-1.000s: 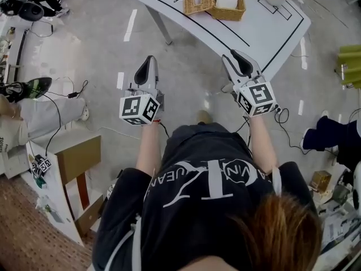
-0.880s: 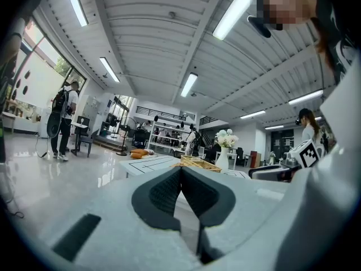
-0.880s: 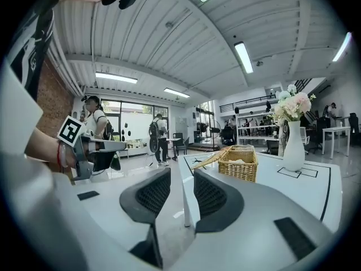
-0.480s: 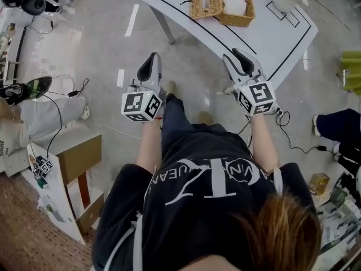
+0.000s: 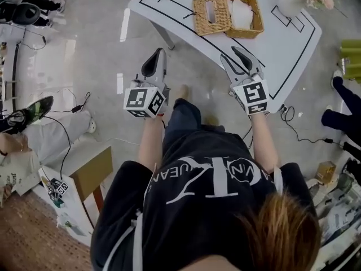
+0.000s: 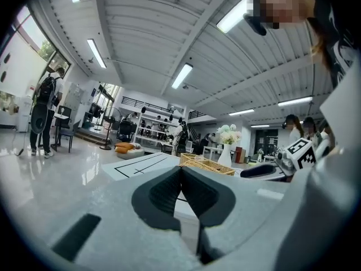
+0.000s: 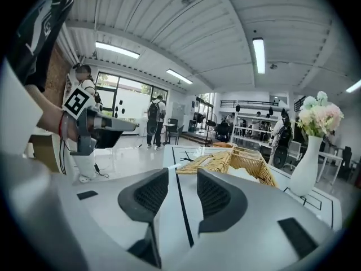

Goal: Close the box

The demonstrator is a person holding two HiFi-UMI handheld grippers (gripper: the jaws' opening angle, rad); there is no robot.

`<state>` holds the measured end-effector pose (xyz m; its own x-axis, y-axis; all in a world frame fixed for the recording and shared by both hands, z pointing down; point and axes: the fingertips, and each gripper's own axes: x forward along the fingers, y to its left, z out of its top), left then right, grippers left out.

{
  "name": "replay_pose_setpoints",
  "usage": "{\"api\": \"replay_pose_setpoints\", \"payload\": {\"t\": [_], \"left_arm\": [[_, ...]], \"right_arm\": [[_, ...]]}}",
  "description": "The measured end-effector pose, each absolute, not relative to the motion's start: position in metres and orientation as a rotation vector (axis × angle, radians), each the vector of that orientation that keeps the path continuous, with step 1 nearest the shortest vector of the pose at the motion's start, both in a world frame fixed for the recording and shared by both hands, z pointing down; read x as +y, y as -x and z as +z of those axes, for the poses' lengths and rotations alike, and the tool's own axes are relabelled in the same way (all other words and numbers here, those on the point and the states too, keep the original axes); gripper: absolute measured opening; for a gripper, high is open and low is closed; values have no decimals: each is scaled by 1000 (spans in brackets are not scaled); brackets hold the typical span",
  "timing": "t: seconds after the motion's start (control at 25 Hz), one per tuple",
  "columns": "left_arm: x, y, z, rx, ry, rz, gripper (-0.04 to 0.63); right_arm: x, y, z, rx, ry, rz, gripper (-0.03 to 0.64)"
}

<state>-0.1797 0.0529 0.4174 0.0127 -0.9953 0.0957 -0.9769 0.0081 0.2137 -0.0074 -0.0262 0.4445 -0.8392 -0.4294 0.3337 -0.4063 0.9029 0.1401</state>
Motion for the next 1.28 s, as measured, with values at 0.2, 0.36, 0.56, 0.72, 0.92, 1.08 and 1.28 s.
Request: {"api": "replay_pose_setpoints", "payload": {"t": [0.2, 0.36, 0.56, 0.72, 0.92, 1.08, 1.28], "left_arm": [[30, 202, 425, -2018, -2084, -117, 11], [20, 212, 433, -1970, -2096, -108, 11], [11, 225, 446, -1927, -2097, -101, 11], [7, 233, 458, -1900, -2087, -95, 11], [2, 240, 470, -1870, -2081, -90, 11], [0, 245, 475, -1850, -2080, -97, 11], [0, 250, 487, -1819, -2067, -108, 11]], "right_arm": [[-37, 41, 455, -2631, -569, -222, 155], [-39, 61, 464, -2533, -533, -351, 160], [-50, 77, 477, -2415, -515, -486, 165], [-59, 84, 491, -2297, -496, -610, 177], [-66, 86, 504, -2159, -493, -761, 207], [-67, 92, 508, -2035, -475, -931, 210], [-72, 97, 518, -1880, -477, -1079, 213]]}}
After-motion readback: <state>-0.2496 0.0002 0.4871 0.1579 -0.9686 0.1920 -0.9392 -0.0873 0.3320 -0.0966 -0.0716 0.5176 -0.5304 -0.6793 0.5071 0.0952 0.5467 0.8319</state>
